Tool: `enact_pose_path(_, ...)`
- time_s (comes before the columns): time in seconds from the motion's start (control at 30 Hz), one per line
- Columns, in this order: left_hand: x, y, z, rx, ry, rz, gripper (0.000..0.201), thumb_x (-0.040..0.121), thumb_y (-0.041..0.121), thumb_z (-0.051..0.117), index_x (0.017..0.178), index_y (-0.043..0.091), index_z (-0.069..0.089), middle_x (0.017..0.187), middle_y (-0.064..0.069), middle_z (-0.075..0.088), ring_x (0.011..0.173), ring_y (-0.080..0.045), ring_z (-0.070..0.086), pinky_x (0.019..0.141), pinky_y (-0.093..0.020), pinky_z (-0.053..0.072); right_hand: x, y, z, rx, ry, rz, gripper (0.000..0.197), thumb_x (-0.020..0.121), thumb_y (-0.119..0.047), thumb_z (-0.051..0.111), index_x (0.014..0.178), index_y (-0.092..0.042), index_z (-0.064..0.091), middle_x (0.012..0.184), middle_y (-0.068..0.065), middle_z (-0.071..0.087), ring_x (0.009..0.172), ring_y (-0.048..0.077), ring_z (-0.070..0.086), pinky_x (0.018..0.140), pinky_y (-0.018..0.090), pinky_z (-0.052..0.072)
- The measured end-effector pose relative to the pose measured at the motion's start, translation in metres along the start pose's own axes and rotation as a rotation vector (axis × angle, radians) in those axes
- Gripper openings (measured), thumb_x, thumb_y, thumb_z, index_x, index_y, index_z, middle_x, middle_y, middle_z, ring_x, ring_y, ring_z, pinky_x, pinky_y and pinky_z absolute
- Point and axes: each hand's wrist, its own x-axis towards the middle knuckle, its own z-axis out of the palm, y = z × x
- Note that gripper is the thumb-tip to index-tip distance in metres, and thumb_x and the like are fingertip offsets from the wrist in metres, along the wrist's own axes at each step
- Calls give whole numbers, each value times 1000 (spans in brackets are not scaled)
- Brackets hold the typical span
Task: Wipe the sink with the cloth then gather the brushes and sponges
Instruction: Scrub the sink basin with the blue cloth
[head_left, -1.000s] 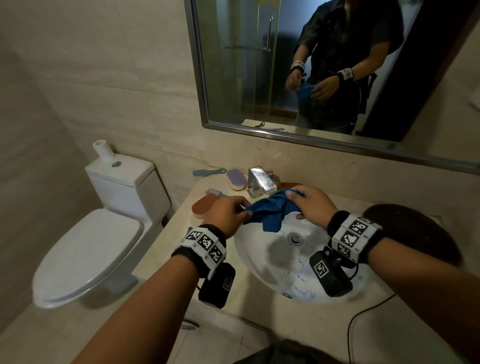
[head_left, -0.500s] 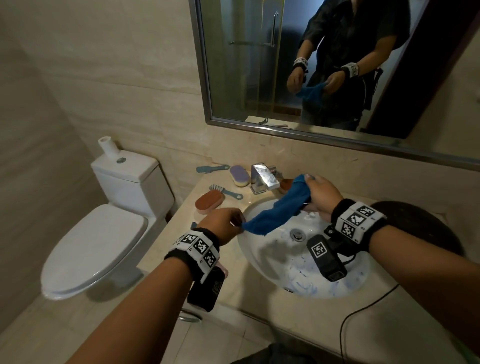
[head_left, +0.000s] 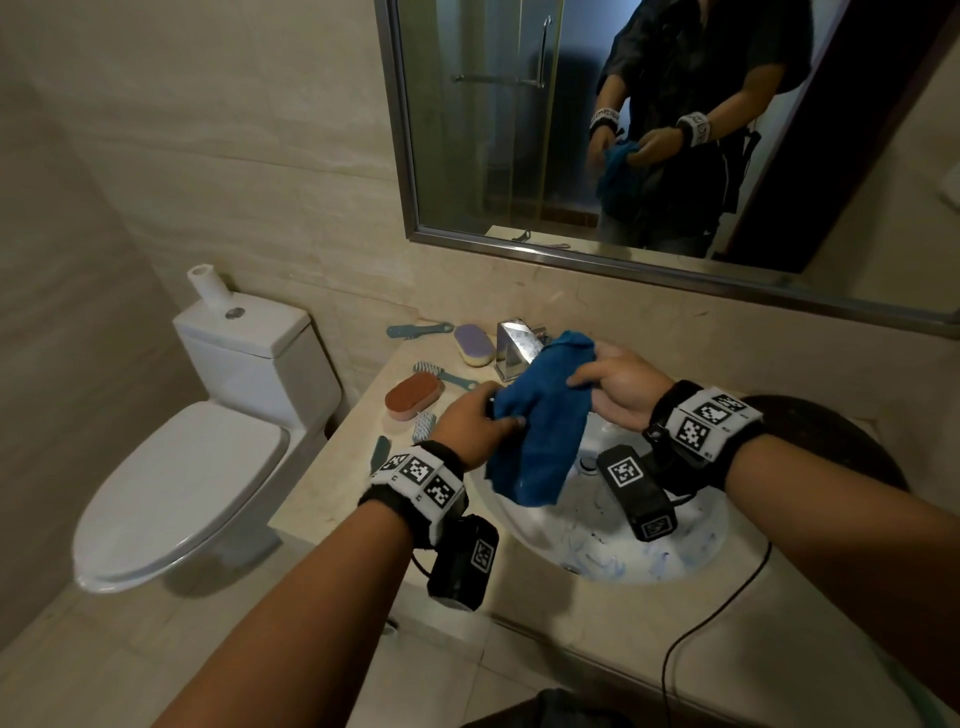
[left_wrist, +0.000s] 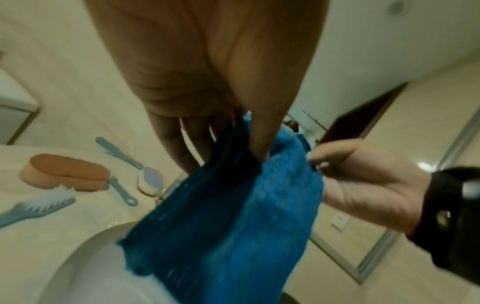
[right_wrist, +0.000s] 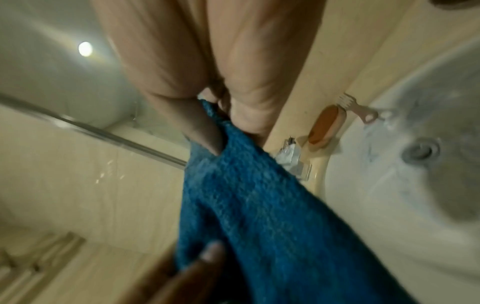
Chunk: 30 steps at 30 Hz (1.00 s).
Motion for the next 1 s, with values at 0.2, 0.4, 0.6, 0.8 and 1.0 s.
enact_pose_path(0.2,-1,6,-10,-96,181,14,28,86,19,66,103,16,43,67,1,57,55,-8,52,43,-11,40,-6,5,-5,-372,113,179,15,100,-11,37,108,-21,44,108,8,56,96,30,61,77,44,55)
enact_pose_path(0.4,-3,5,-13,-285,115,-8,33,84,9,67,110,23,54,93,-10,59,84,-20,58,81,-39,56,-7,7,-15,-176,60,104,58,83,3,63,132,-15,40,124,8,51,104,23,58,76,33,55)
enact_pose_path(0.6,-2,4,-15,57,69,56,40,75,7,75,113,15,65,99,8,56,91,-6,52,67,-6,40,-8,6,-17,-989,18,-54,35,79,3,66,112,-11,66,105,2,59,93,15,56,79,24,50)
enact_pose_path(0.8,3,-2,-12,143,128,52,11,87,23,64,81,16,59,72,9,50,66,-5,47,53,-6,38,-3,15,-24,-1130,55,-110,23,89,-22,58,70,-10,63,70,12,58,68,21,54,68,38,43)
enact_pose_path(1.0,0,0,-3,-55,118,-43,14,94,26,54,97,17,44,79,4,52,75,-14,55,71,-34,51,-5,21,-21,-534,83,86,32,97,-22,49,121,-2,57,111,21,63,88,21,60,70,25,50)
